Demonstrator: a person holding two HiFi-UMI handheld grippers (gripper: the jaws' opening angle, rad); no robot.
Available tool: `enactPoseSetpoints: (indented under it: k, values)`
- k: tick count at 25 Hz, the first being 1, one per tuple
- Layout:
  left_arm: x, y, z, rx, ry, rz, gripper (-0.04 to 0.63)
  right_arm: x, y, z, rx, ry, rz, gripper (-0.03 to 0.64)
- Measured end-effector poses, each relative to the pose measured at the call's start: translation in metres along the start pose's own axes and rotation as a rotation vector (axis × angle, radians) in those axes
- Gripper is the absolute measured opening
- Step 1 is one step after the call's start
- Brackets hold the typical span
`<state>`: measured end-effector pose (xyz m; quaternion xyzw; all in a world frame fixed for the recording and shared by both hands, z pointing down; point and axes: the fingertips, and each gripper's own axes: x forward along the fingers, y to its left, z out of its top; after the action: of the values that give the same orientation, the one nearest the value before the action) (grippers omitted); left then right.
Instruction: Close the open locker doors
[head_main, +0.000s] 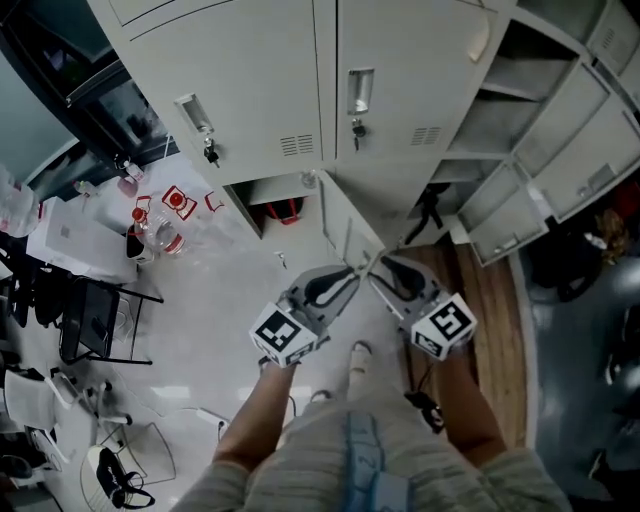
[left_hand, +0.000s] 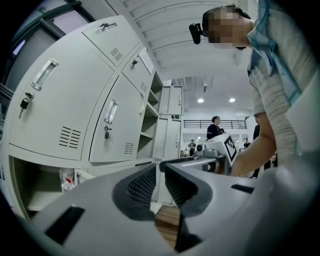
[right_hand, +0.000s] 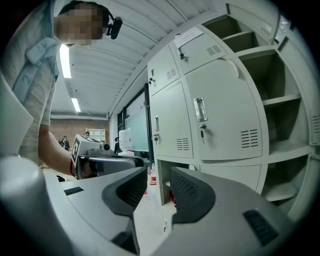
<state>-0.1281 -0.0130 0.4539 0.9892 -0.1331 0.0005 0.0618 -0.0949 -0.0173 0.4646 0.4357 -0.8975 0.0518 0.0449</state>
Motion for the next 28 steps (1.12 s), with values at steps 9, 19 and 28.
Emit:
enactPoseSetpoints:
  k: [9, 19, 28]
  values:
    - [0.033, 0.021, -0.015, -0.033, 0.03, 0.042, 0.037, 0.01, -0.053, -0.042, 0.014, 0.09, 0.034, 0.117]
    - [0.045, 0.036, -0.028, -0.047, 0.06, 0.112, 0.037, 0.022, -0.079, -0.095, 0.017, 0.218, 0.1, 0.115]
    - [0.036, 0.049, -0.03, -0.032, 0.063, 0.124, 0.037, 0.032, -0.049, -0.096, 0.006, 0.316, 0.23, 0.114]
